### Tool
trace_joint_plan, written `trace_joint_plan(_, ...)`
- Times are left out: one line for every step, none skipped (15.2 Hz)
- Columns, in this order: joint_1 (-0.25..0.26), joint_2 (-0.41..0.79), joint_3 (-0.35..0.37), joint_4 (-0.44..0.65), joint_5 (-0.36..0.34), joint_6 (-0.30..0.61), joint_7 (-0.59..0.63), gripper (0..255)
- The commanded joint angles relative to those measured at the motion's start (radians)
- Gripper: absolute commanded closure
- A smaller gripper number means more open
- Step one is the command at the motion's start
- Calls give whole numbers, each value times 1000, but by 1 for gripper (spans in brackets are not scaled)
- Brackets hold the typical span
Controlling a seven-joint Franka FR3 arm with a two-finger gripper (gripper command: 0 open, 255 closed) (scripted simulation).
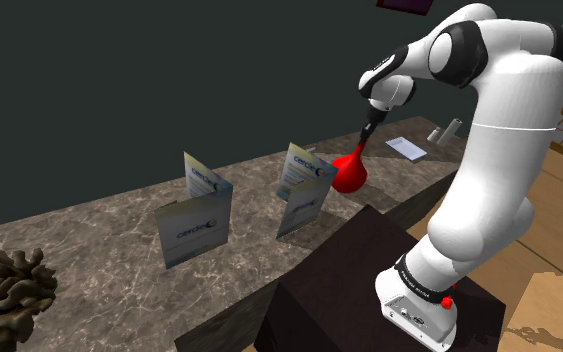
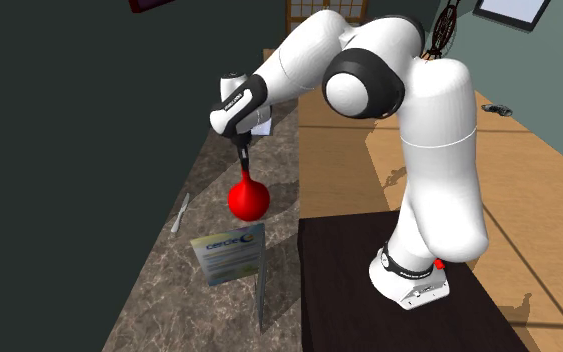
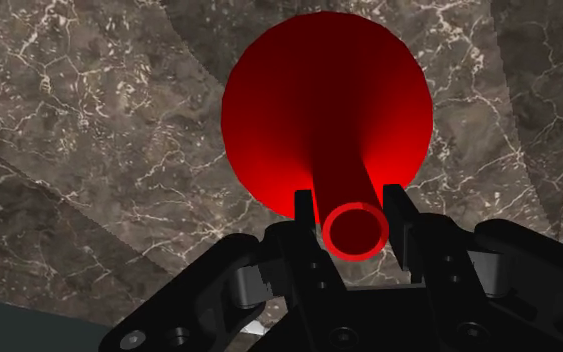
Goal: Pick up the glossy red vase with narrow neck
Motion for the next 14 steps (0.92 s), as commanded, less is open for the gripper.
trace_joint_plan(4,-16,-7,8,-12,-21,8,255)
trace_joint_plan(7,-24,-10,11,-18,-31,11,255)
trace_joint_plan(9,-33,-14,14,-24,-42,15,255)
trace_joint_plan(12,-41,-17,17,-30,-52,19,255)
trace_joint_plan(14,-49,-20,21,-35,-62,23,255)
trace_joint_plan(16,-57,-23,25,-41,-73,27,255)
trace_joint_plan(18,-65,-26,28,-47,-84,30,255)
trace_joint_plan(20,-73,-28,33,-52,-94,34,255)
trace_joint_plan(22,-80,-31,37,-58,-105,37,255)
trace_joint_plan(24,-87,-33,42,-63,-116,41,255)
trace_joint_plan(26,-95,-36,46,-69,-127,44,255)
trace_joint_plan(28,-102,-38,51,-74,-138,48,255)
trace_joint_plan(28,-103,-38,52,-75,-140,48,255)
trace_joint_plan(28,-103,-38,52,-75,-140,48,255)
